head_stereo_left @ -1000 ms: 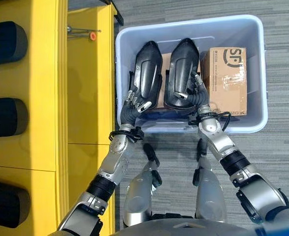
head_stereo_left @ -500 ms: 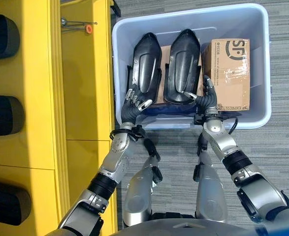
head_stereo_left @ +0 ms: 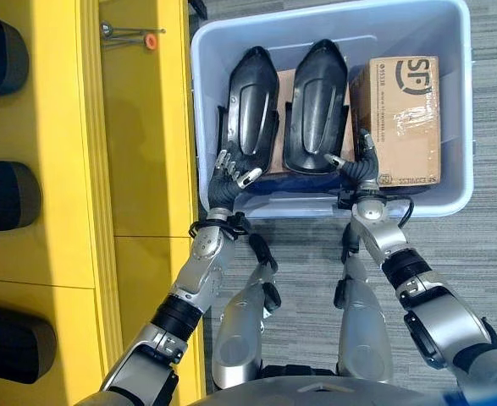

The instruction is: Move parts from the plastic box to the shelf.

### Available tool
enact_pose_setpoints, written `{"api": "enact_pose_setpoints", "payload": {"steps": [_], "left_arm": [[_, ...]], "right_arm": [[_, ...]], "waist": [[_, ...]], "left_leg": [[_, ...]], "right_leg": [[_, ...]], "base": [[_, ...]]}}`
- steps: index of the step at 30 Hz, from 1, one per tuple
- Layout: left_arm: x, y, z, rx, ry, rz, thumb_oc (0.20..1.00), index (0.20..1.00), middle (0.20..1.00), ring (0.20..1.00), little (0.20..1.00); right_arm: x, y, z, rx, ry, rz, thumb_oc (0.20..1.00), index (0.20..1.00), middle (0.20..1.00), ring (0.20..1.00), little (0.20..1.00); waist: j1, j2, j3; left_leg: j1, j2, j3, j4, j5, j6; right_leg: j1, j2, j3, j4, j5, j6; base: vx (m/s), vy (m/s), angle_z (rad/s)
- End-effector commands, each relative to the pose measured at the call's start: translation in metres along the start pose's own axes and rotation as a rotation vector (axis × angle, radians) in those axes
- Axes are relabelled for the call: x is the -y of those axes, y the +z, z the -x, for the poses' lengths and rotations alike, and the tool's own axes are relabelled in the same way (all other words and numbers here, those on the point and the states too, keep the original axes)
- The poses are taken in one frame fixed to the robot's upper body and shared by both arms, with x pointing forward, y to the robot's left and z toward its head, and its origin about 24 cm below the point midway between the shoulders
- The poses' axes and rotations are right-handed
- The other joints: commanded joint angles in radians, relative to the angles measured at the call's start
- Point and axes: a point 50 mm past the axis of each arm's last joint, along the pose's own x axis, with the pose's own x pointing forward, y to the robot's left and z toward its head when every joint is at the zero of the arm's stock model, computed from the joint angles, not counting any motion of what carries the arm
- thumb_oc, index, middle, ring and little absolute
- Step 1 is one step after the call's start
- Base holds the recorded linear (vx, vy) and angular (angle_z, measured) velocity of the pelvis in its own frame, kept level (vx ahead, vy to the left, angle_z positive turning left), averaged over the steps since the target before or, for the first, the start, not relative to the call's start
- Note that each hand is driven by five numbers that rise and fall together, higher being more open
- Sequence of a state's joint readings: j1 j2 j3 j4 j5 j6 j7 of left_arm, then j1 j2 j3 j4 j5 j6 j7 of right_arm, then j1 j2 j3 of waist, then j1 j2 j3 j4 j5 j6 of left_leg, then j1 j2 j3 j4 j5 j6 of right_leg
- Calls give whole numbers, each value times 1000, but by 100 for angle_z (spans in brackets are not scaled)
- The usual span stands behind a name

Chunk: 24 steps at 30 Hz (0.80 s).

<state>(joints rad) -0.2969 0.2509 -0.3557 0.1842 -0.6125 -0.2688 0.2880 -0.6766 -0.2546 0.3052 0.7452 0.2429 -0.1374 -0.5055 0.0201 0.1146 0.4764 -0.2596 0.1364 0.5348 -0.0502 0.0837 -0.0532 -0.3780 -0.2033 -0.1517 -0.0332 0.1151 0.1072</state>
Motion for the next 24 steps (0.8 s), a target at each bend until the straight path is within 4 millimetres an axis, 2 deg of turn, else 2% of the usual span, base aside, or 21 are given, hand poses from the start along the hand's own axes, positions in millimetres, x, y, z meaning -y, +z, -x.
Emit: {"api": "enact_pose_setpoints", "payload": {"steps": [1,11,19,20,21,24], "left_arm": [[11,18,-1,103,-74,-15,1000,1000,1000,1000,1000],[17,22,-4,119,-91,-7,1000,1000,1000,1000,1000],[18,21,-2,111,-105,2,1000,1000,1000,1000,1000],[19,23,-2,115,-113,4,1000,1000,1000,1000,1000],[19,23,-2,116,-113,4,1000,1000,1000,1000,1000],[22,24,-3,118,-133,3,1000,1000,1000,1000,1000]], "right_arm": [[-6,28,-11,84,-16,-59,1000,1000,1000,1000,1000],[5,29,-25,34,-66,-43,1000,1000,1000,1000,1000],[34,35,-42,-5,-194,-107,1000,1000,1000,1000,1000],[50,45,-51,-3,-239,-102,1000,1000,1000,1000,1000],[50,45,-51,-2,-239,-102,1000,1000,1000,1000,1000],[68,54,-59,-5,-288,-90,1000,1000,1000,1000,1000]], "waist": [[9,-13,21],[29,5,41],[43,18,43],[50,23,43],[50,24,43],[61,34,43]], "left_leg": [[-36,96,-20,29,78,-109],[-61,87,-30,30,74,-104],[-88,77,-35,39,61,-100],[-103,73,-37,44,56,-98],[-103,73,-37,44,56,-98],[-118,67,-44,47,51,-96]], "right_leg": [[29,-152,-73,66,45,121],[12,-154,-80,70,47,123],[-5,-159,-86,76,45,125],[-17,-162,-84,80,44,125],[-18,-162,-83,81,44,125],[-28,-163,-86,86,39,125]], "base": [[0,0,0],[3,0,1],[15,0,2],[30,-5,6],[41,-9,11],[27,-6,10]]}}
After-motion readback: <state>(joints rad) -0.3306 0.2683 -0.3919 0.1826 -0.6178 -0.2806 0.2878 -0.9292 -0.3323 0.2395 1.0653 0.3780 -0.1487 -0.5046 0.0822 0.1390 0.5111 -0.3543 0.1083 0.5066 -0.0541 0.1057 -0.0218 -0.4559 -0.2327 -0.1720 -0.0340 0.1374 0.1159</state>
